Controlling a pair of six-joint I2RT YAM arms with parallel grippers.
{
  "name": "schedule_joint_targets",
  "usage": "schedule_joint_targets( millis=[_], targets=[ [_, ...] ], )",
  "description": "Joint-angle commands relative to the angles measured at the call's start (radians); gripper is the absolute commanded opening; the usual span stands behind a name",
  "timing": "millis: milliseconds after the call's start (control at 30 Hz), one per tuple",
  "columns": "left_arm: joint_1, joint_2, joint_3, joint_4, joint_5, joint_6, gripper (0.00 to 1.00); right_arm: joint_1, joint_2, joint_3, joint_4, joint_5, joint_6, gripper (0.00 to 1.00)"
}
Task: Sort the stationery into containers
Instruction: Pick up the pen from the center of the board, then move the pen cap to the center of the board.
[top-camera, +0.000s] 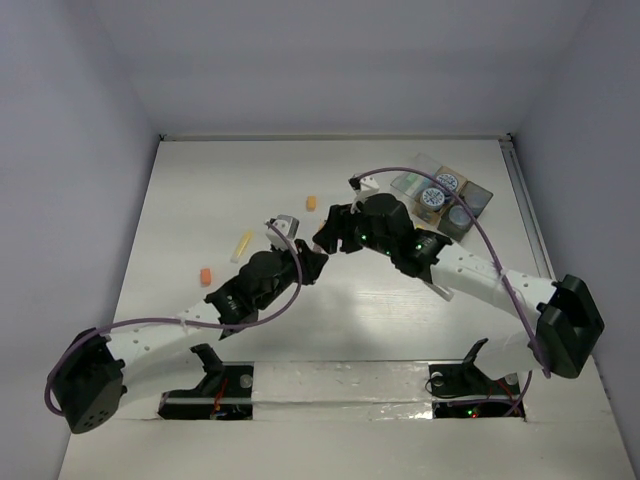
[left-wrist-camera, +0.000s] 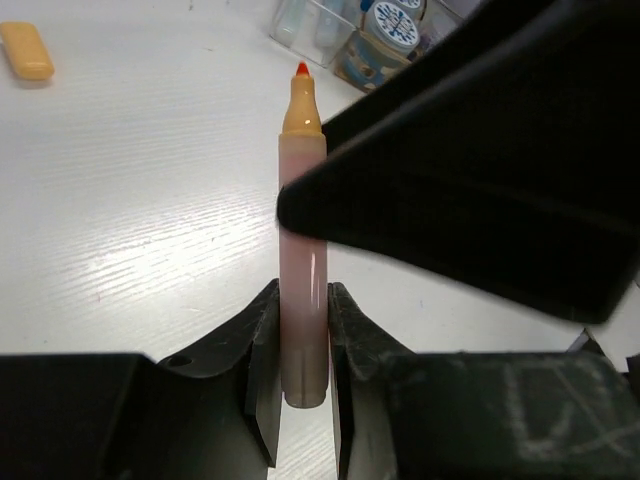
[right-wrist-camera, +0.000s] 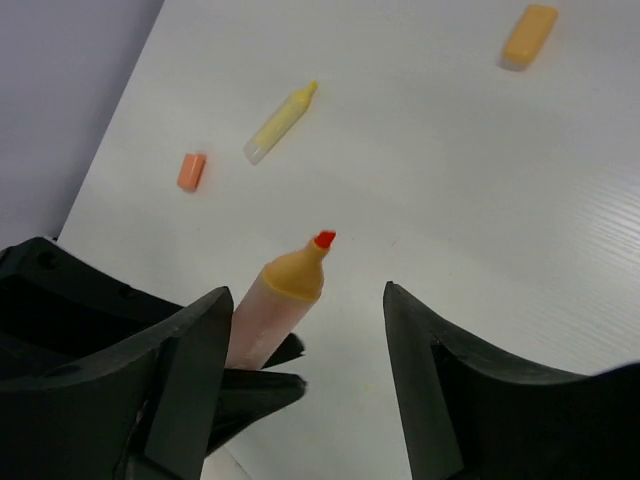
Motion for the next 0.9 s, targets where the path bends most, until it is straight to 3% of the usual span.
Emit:
schedule_joint_targets(
  millis=[0,167,500,667,867],
  targets=[
    [-0.003,-0.077,-0.033,0.044,0.013,-0.013,0.00,-0.070,-0.050,0.043,-0.031,-0.076,-0.064,0.68],
    [0.006,-0.162,-0.013,-0.043,-0.019,-0.031,0.00,-0.148,-0.014,0.051,0.030,-0.083,-0.071,0.67],
    [0.015,-0.361,0.053,-0.219,-0.046,-0.016,0.00,-0.191,0.267,0.175,0.151,-0.068,-0.016,0.65],
    [0.015,-0.432,0.019,-0.206,-0.020,-0.008,0.00,-0.191,0.564,0.457,-0.013,-0.036,-0.050,0.69],
    [0.015,-0.463,0.008,-0.206,0.008,-0.013,0.00,-0.191,0.781,0.725,-0.180,0.038,-0.074,0.80]
  ],
)
